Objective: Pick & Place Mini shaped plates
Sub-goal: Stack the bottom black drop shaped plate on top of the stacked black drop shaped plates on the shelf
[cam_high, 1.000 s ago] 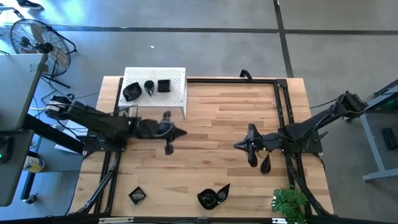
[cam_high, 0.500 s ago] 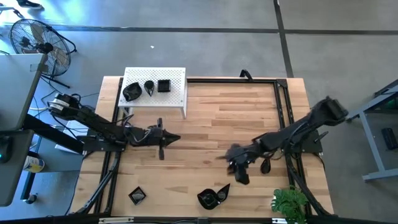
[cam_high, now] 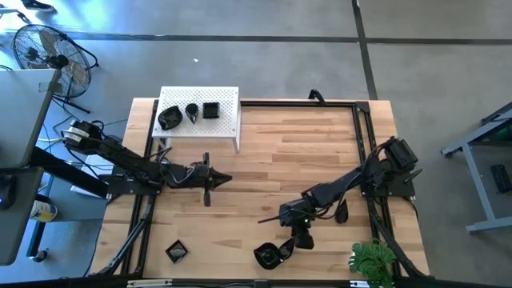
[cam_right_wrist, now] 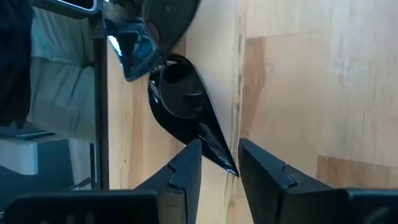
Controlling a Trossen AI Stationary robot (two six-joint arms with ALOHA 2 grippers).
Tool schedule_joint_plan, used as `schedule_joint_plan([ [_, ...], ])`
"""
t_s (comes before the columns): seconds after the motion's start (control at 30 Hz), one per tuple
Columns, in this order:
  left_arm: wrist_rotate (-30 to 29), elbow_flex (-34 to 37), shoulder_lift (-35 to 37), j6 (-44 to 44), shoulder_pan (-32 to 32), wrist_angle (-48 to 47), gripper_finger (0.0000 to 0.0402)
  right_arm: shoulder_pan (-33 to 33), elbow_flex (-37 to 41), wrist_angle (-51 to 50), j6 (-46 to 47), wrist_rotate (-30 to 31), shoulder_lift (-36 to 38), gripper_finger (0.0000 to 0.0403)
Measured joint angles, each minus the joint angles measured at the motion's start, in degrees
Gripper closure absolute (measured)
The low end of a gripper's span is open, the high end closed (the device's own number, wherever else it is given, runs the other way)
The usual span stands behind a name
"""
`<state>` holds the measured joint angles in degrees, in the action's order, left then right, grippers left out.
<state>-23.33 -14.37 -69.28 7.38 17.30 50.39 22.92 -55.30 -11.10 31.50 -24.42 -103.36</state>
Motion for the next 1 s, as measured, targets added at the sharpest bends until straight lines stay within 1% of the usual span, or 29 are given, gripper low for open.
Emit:
schedule_joint_plan([
  [0.17,-0.02,0.0,0.0,0.22,0.0,-0.87,0.0386,-0.04,-0.23,-0.13,-0.97,1.04,-0.14,0.0309],
  [0.67,-0.04,-0.02,-0.02,0.42,0.0,-1.05,0.0386,0.13,-0.14,0.49,-1.99,1.04,-0.91,0.031],
  [0.8,-0.04,-0.02,-0.04,0.44,0.0,-1.44,0.0386,0.13,-0.14,0.43,-1.99,0.96,-0.92,0.0327],
  [1.0,-0.04,-0.02,-0.04,0.44,0.0,-1.77,0.0386,0.26,-0.14,0.07,-1.75,0.43,-0.93,0.0369],
])
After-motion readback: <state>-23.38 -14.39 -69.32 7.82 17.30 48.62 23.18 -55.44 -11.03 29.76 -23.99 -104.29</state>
